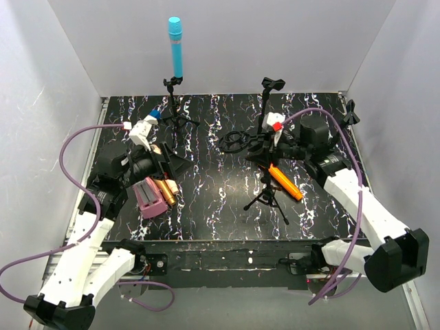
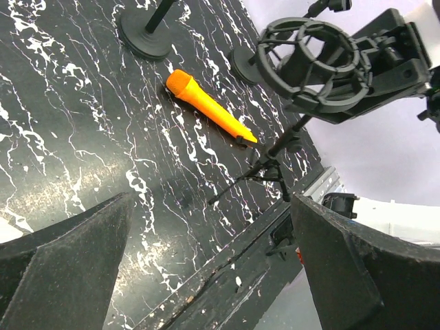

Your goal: Attach the microphones to the stand

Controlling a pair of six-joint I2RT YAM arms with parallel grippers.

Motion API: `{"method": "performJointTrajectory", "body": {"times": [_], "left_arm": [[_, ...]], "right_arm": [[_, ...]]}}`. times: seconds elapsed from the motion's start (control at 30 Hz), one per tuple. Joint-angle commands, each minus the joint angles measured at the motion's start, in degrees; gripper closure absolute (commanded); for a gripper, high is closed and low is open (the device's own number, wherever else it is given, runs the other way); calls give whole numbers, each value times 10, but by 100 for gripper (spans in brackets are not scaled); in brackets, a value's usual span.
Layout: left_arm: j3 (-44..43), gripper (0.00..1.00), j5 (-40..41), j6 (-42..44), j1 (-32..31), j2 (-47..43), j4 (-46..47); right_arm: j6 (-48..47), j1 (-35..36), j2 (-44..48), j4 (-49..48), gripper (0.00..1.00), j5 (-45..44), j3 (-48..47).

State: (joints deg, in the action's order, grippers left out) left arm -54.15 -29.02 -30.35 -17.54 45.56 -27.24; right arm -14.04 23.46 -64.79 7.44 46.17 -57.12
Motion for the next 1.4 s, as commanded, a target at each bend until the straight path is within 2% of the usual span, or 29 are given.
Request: {"method": "performJointTrajectory", "body": {"times": [0.0, 0.13, 0.4, 0.53, 0.67, 0.87, 0.93, 1.2, 1.3, 1.37], "left_arm": [[-1, 2, 17, -9, -2, -17, -14], [-8, 2, 15, -4, -1, -25, -20], [-5, 2, 17, 20, -1, -57, -44], [3, 2, 19, 24, -1, -67, -44], [3, 2, 19, 27, -2, -70, -43], [9, 2, 17, 35, -2, -76, -44], [13, 2, 18, 38, -1, -79, -45], [20, 2, 16, 38, -1, -85, -43], [21, 2, 14, 35, -1, -88, -45], [22, 2, 12, 31, -2, -91, -47]], "right_arm": [[-18, 34, -35, -111, 99, -21, -12], [-38, 57, -86, -159, 99, -6, -32], [19, 69, -161, -393, 99, 1, -16], [22, 81, -186, -429, 98, -25, -19], [-4, 89, -214, -491, 87, -42, 11], [-12, 90, -220, -506, 82, -41, 38], [-11, 89, -216, -507, 78, -34, 46], [9, 87, -173, -495, 50, -34, 85], [31, 82, -159, -476, 32, -31, 89], [41, 77, -148, -466, 24, -24, 92]]}}
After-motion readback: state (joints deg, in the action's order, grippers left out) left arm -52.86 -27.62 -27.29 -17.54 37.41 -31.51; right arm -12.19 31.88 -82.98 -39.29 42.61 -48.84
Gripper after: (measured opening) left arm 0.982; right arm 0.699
